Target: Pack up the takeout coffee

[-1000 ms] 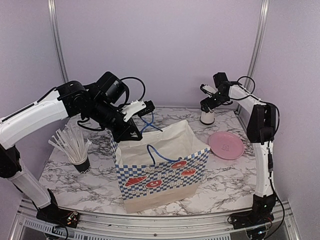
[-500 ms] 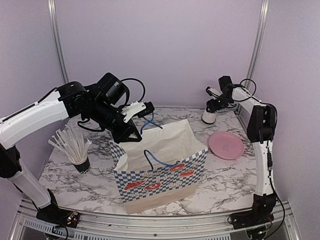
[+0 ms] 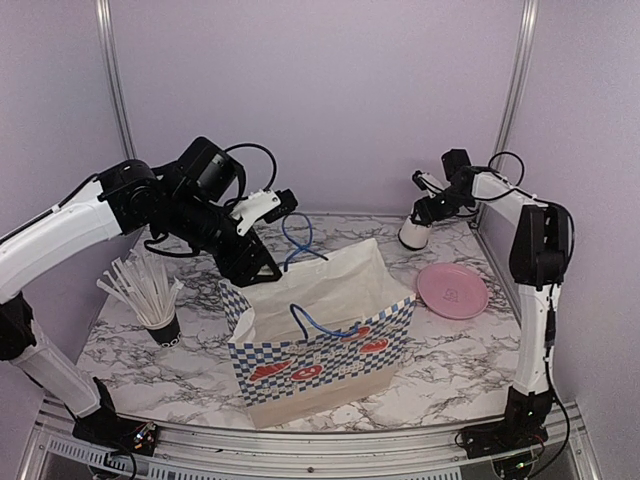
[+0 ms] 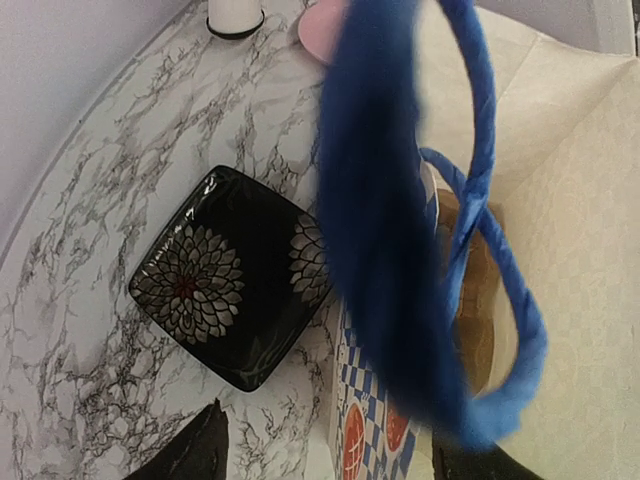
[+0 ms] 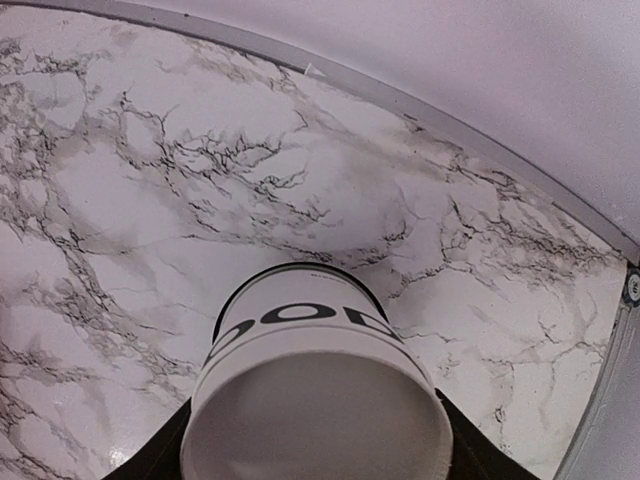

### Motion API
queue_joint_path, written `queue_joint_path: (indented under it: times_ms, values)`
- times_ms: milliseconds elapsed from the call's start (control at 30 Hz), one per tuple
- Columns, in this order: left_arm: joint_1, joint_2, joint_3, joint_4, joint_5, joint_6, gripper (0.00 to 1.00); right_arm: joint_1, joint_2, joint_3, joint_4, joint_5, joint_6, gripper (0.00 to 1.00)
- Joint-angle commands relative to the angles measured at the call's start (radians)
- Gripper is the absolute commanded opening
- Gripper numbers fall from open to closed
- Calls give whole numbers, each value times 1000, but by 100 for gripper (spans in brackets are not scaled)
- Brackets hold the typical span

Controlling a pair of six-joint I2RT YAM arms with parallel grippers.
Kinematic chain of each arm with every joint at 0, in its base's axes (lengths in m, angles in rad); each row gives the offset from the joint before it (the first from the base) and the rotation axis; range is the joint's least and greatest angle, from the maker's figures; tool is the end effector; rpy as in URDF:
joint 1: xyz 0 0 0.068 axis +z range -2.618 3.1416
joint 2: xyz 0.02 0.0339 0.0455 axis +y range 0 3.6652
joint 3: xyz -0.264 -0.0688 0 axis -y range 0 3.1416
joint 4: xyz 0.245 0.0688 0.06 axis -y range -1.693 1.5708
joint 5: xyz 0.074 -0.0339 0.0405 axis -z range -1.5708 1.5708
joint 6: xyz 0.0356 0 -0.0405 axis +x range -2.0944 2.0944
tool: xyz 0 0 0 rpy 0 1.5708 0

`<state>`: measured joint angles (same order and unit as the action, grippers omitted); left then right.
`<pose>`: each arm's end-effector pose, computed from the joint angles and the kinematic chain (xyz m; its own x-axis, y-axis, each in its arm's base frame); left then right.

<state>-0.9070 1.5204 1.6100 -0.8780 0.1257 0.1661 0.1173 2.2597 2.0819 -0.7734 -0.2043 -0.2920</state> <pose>0.1951 -0.2567 0.3813 -0.2927 0.6405 -0.7100 0.8966 0.4418 0.0289 0.4985 0.0660 0.2444 -0.7076 -0.3672 -0.6037 -0.4545 0.8907 -0.0090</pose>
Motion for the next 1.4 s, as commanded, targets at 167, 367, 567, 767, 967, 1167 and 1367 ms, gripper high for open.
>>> queue_joint_path:
  times_ms: [167,367,567,767,967,1167,1367]
  values:
    - [-3,-194,-55,264,-62,-20,73,42,-216,-63,176,-269,145,58]
    - [-3,-339,-295,703,-152,-56,91,83,-368,-126,299,-542,269,59]
    - [-3,-393,-496,1218,-186,-112,99,99,-553,-323,657,-866,541,61]
    - [-3,-307,-491,1442,-133,-242,99,140,-669,-573,1353,-1096,1018,63]
    - [-4,-200,-427,1503,30,-315,99,198,-660,-688,1888,-1167,1454,63]
    - [-11,-138,-394,1513,61,-321,99,232,-655,-706,2005,-1160,1553,63]
    - [-52,-101,-380,1514,47,-264,91,237,-657,-703,1980,-1136,1536,63]
